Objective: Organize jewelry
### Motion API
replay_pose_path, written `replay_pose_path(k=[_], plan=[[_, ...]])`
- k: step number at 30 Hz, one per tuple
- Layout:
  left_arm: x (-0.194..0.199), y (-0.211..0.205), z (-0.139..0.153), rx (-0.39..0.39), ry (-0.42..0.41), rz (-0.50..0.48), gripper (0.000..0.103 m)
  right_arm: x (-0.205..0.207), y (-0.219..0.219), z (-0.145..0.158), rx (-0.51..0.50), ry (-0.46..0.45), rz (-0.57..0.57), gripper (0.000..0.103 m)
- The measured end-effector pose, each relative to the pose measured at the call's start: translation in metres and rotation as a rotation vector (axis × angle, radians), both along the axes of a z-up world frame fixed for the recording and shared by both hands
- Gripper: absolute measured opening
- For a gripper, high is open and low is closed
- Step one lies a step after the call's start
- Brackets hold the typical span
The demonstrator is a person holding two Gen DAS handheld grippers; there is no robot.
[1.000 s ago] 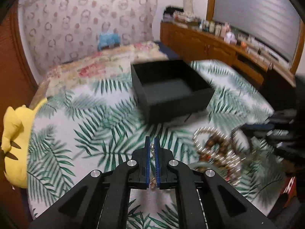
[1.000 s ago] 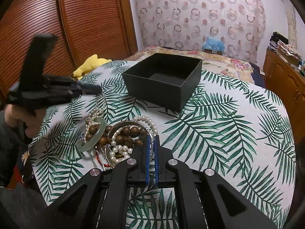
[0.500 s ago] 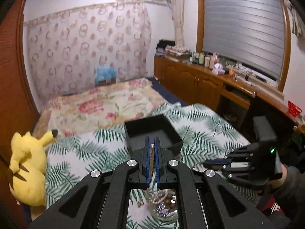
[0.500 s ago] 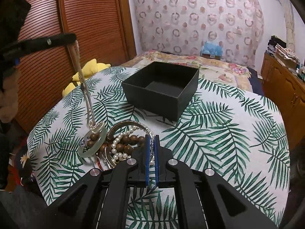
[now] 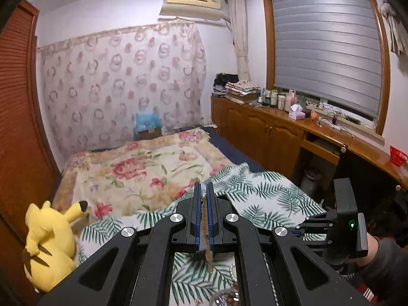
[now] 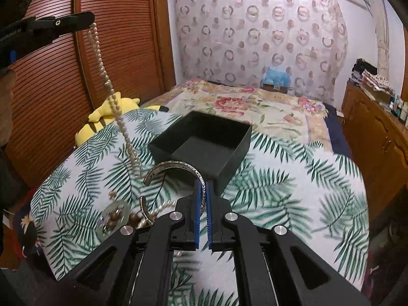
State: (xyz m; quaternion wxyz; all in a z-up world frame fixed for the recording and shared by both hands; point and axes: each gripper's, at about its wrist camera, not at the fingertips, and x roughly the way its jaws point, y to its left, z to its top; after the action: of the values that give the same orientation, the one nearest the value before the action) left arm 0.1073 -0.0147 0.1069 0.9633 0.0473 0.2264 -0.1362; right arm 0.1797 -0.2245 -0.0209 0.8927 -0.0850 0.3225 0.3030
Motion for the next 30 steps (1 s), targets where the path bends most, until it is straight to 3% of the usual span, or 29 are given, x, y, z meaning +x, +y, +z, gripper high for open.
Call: replay_pose_path(k=[9,20,30], plan=[[0.027,-0.010,0.019,0.046,-0.012,0.012,0.003,0.050,0.018,0.012,-0.026,-0.017,-0.029,0.005],[0.055,-0.014,0.031,0.065,-0.011,0.033,0.003,0.095,0.041,-0.012,-0.059,0.039,-0.029,0.006],[0.100,-0.013,-0.023,0.072,0.095,0.065,0.003,0.082,0.032,-0.028,-0.038,0.062,0.017,0.010]])
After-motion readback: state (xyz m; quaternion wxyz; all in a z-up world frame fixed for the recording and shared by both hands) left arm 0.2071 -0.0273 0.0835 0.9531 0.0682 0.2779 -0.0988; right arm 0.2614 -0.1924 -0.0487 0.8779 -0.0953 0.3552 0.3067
